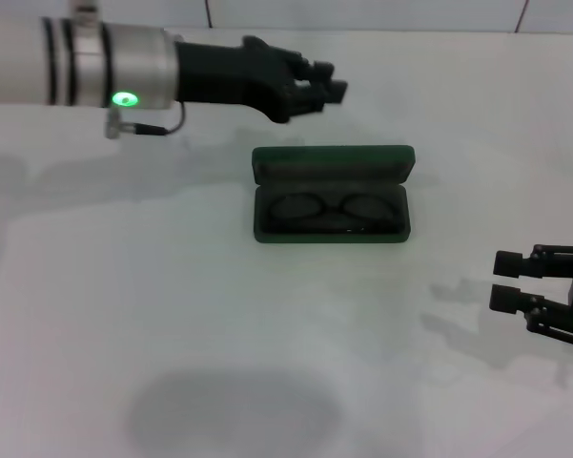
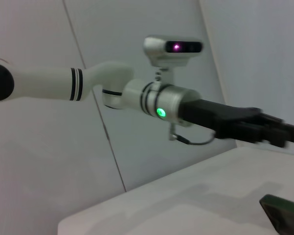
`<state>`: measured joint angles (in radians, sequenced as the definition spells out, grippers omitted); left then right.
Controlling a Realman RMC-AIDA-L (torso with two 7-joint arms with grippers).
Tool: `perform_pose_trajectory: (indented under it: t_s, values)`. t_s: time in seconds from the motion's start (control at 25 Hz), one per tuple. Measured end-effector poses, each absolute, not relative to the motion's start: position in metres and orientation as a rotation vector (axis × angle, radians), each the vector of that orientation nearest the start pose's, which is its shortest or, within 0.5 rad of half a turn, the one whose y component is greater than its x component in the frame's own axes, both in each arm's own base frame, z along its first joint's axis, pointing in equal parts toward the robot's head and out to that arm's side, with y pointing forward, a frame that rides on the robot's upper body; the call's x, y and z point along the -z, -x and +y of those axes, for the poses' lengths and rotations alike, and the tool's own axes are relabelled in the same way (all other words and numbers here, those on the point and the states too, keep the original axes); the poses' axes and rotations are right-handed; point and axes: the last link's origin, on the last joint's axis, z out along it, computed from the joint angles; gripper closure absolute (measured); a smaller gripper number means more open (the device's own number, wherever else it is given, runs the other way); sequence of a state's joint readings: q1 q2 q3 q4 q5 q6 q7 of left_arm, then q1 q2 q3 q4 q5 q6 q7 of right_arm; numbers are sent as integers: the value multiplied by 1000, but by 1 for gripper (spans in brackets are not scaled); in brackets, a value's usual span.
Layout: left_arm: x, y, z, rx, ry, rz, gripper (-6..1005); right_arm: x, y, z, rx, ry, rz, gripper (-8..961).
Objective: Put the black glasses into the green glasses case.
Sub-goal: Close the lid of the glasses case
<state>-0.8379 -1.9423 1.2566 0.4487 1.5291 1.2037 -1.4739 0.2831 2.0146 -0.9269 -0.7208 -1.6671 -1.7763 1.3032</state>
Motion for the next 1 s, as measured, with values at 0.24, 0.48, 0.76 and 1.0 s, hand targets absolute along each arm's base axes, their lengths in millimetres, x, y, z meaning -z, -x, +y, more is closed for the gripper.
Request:
perform_pose_trajectory:
  t_s: [0.24, 0.48, 0.76, 1.0]
  values:
    - [54, 167, 418, 439, 2791, -465, 692, -21, -285, 260, -970, 2736, 577, 561]
    - [68, 168, 414, 378, 2807, -460, 693, -20, -282, 267, -955, 2734, 564, 561]
    - [76, 173, 410, 359, 2797, -480, 695, -17, -281, 273, -934, 2731, 566, 561]
    - [79, 178, 407, 352, 2800, -493, 754, -16, -283, 275, -936, 2715, 581, 560]
